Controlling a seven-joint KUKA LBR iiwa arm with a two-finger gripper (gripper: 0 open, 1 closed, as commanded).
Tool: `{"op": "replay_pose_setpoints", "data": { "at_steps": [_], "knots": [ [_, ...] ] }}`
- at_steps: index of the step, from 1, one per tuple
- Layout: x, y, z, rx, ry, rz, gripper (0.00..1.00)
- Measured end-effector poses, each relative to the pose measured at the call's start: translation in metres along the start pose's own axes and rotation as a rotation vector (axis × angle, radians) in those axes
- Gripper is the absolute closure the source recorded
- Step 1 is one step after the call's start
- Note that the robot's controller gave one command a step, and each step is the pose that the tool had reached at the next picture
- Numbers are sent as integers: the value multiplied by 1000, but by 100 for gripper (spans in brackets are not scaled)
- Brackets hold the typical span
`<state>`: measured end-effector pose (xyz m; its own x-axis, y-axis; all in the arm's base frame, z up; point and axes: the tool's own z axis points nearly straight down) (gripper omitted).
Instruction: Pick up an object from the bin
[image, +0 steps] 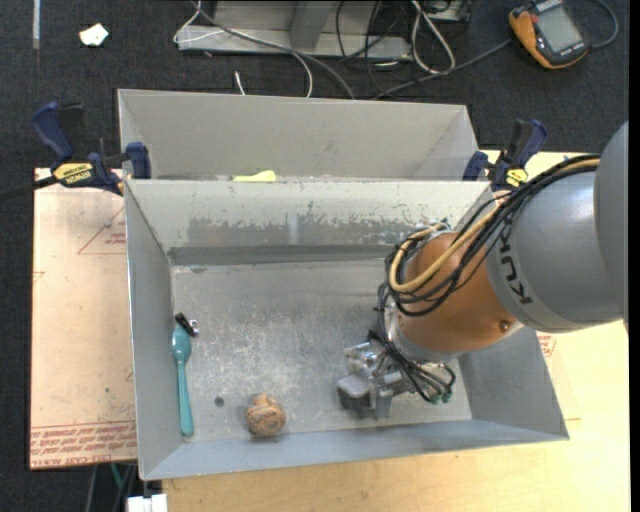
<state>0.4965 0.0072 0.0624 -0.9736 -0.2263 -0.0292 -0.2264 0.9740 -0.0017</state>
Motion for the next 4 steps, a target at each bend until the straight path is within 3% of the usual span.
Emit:
{"op": "replay_pose_setpoints", "data": {
  "at_steps": [1,2,3,4],
  "knots": [
    [2,2,-7,-2,10,-12,100],
    [-2,-5,-77,-3,13,24,100],
    [-10,-7,-115,-4,14,1,100],
    [-23,-8,-118,-3,6,-186,100]
  ]
}}
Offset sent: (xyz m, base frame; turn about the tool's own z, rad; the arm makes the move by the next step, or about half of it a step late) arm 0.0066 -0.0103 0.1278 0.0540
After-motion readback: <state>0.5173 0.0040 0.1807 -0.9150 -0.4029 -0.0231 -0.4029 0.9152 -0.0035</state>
